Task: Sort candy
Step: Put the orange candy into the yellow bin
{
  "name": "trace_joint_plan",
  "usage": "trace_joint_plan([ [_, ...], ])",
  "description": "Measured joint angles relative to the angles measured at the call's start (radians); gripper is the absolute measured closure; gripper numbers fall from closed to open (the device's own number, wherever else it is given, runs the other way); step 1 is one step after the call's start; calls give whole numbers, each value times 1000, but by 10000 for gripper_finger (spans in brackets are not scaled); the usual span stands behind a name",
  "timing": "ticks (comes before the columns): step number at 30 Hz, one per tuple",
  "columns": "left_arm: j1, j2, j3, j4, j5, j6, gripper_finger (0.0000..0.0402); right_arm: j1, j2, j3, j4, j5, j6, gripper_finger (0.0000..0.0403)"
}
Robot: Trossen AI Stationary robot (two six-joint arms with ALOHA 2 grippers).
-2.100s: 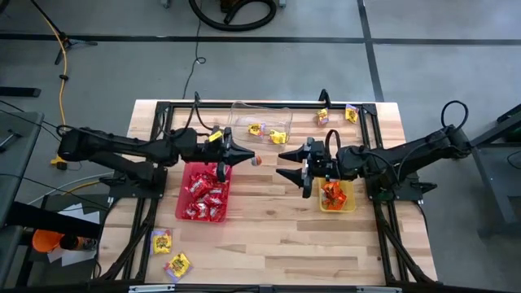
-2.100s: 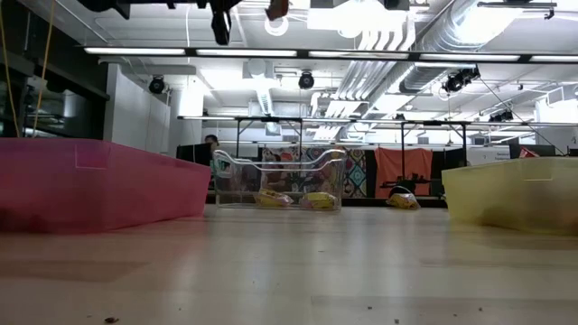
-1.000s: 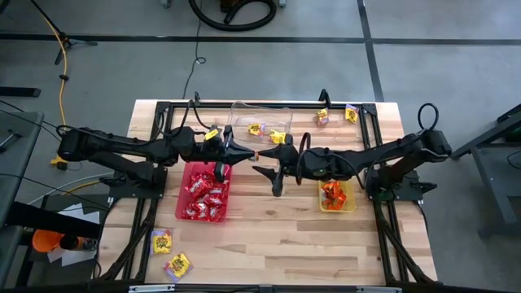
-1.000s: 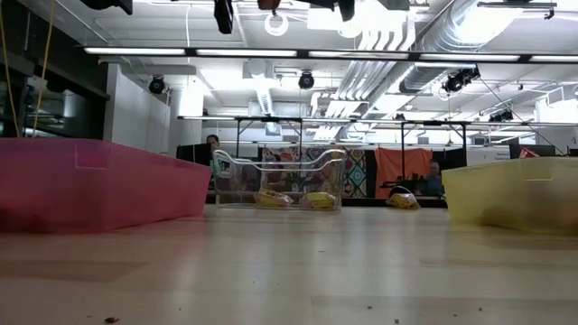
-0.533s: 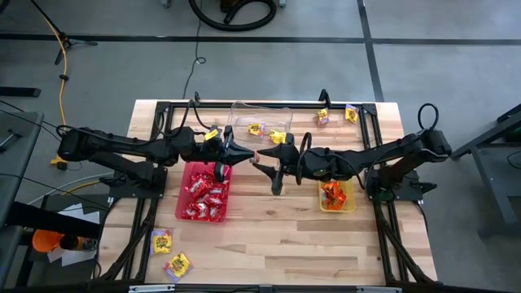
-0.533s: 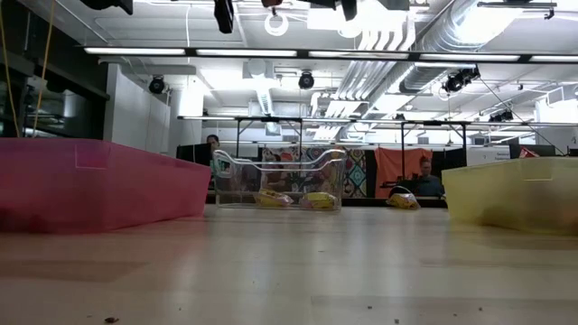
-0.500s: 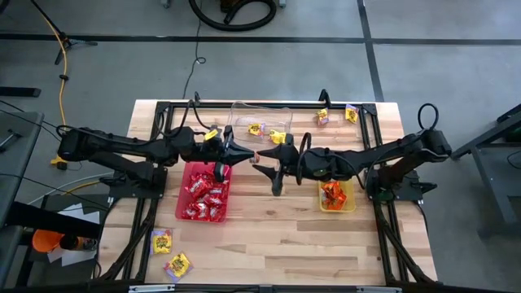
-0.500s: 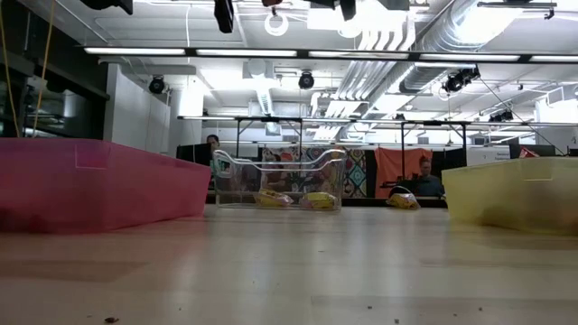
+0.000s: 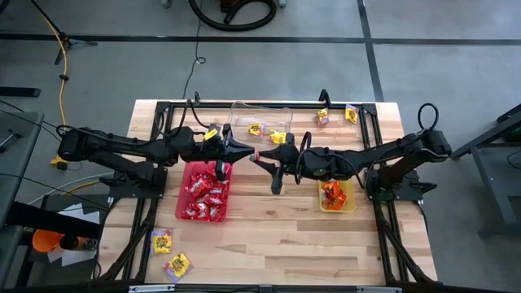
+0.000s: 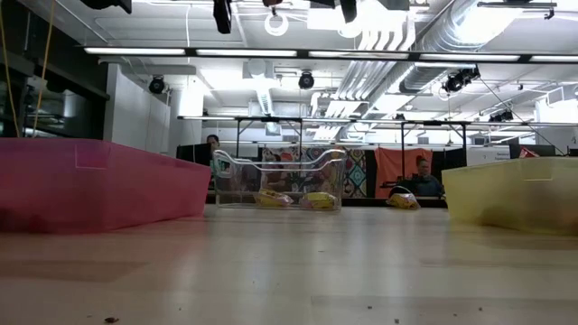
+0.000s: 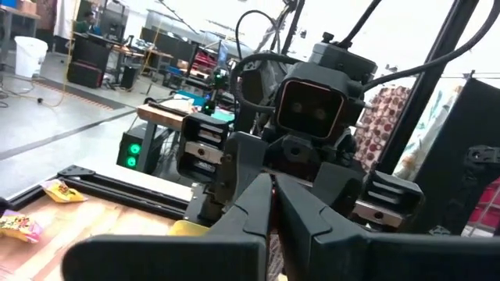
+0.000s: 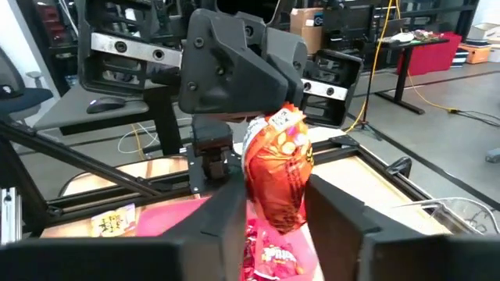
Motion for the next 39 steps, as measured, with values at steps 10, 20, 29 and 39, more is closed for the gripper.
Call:
trace_joint_plan([
  [10,0,0,0,-4,-2,-13,332,0,0,0,0,-1,0,395],
  [20,31,-151,0,-249,-2,-23,241,1,-130,0,-248,59,12,399],
  [29,60,-312,0,-612,-3,-48,222,55,-339,-1,-915,68,349,401],
  [39,59,-279,0,-667,-5,-96,222,372,-371,-47,-1530,215,1031,402],
])
